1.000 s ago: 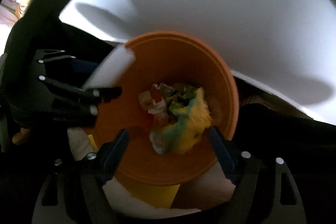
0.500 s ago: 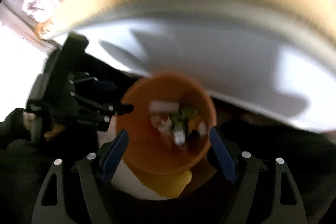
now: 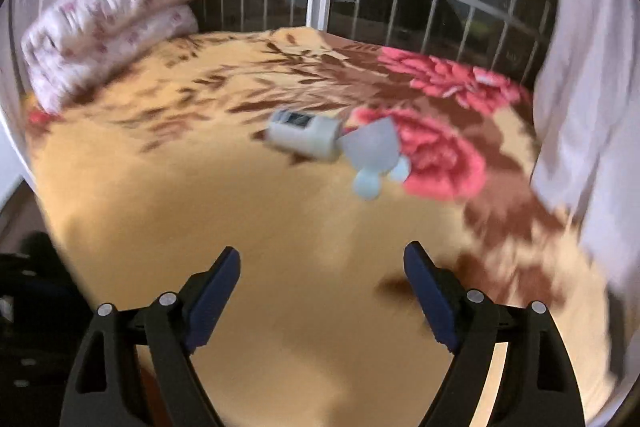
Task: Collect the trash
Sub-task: 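Grasp the translucent grey cup with the right tool, then grasp the white-grey bottle with the left tool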
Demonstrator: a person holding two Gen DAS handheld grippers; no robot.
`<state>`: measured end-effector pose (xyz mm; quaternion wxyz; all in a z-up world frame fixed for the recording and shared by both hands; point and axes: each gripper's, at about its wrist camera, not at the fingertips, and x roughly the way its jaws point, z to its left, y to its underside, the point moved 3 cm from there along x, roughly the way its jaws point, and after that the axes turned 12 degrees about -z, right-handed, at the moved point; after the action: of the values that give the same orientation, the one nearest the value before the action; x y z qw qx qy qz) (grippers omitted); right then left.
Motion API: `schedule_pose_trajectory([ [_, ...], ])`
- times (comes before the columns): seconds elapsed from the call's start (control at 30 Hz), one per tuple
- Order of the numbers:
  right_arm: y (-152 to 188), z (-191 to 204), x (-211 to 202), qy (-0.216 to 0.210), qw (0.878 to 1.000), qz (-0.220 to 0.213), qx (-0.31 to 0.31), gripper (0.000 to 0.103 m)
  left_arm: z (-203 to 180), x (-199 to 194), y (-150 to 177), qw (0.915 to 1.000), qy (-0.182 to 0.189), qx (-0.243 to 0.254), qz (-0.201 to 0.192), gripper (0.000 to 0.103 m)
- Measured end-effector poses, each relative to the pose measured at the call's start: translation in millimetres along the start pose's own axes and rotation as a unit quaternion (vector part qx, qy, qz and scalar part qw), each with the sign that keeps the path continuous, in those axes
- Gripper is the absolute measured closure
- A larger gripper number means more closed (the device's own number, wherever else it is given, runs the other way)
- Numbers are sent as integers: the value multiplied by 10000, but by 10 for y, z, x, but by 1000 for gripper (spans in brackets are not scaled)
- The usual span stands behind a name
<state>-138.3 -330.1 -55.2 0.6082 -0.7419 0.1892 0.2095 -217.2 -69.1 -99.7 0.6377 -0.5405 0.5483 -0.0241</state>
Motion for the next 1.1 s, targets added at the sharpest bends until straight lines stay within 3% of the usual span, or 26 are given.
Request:
schedule_pose_trajectory([
  [0.17,-181,-266,584,79,9991,222,-346,21,-81,91,-109,9999,12,133,-109,26],
  [0.53,-447,-489,1505,-371,9936,528,-930,22,-83,298,-190,9998,67,176,85,26],
  [0.6,-470,-487,1604,-518,9927,593,-910,27,-86,310,-212,9998,43,179,96,26],
  [0.67,-445,-474,1700,-698,9912,770,-822,44,-101,316,-232,9998,16,183,110,26],
  [0.7,-436,-469,1716,-677,9917,767,-784,44,-106,324,-243,9998,1,187,114,26],
  [0.87,-433,-520,1498,-739,9960,458,-184,45,-78,375,-352,9999,-19,27,158,26],
  [1.1,-200,-617,512,-381,9949,-384,848,45,47,483,-620,9953,79,-835,492,26],
])
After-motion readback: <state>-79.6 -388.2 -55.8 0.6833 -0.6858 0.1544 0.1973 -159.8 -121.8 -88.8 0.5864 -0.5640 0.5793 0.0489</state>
